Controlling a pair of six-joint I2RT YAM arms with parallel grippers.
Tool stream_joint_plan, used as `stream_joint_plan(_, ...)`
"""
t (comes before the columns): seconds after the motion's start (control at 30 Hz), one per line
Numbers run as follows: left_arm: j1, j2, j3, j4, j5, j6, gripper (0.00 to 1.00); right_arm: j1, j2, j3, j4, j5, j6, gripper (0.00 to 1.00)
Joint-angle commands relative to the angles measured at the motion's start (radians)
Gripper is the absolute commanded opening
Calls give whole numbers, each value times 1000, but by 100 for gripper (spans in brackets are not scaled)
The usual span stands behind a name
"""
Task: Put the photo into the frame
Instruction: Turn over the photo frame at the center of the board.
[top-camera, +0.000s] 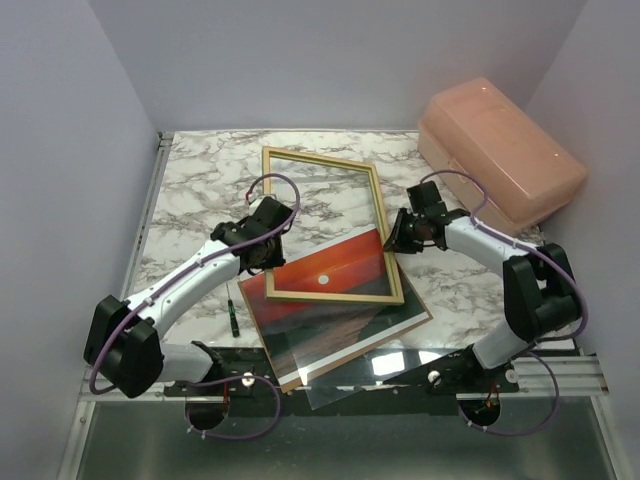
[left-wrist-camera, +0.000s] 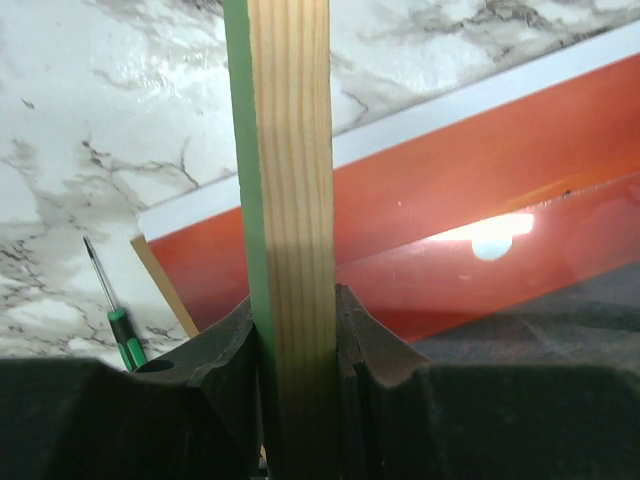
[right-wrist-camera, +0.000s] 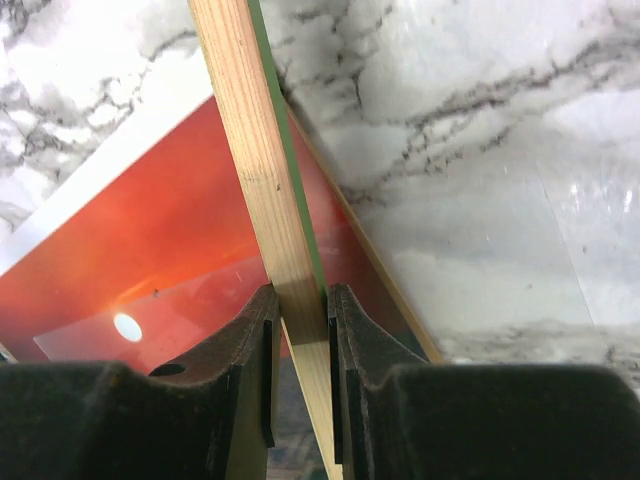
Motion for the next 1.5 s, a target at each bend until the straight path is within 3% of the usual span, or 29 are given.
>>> stream_joint_plan(0.0, 66, 94, 97, 168, 198, 113, 23, 21, 90, 150, 92, -128, 47, 0)
stream_joint_plan(0.27, 240, 304, 254, 193, 339, 206, 22, 21, 289, 372, 94, -129, 22, 0)
stream_joint_plan(0.63, 330, 571, 437, 169, 415, 276, 30, 21, 477, 531, 136, -150, 90, 0)
stream_joint_plan(0.73, 352, 629, 499, 137, 419, 285, 39, 21, 511, 564, 139, -149, 107, 0)
stream_joint_plan(0.9, 379, 702, 591, 65, 402, 305, 77, 21, 558, 611, 140, -136, 128, 0)
stream_joint_plan(1.03, 400, 728, 632, 41, 433, 285, 98, 21, 595, 636, 136, -129, 149, 0)
stream_joint_plan(1.47, 487, 709, 743, -196, 267, 284, 99, 21, 632, 656, 118, -74, 212, 0)
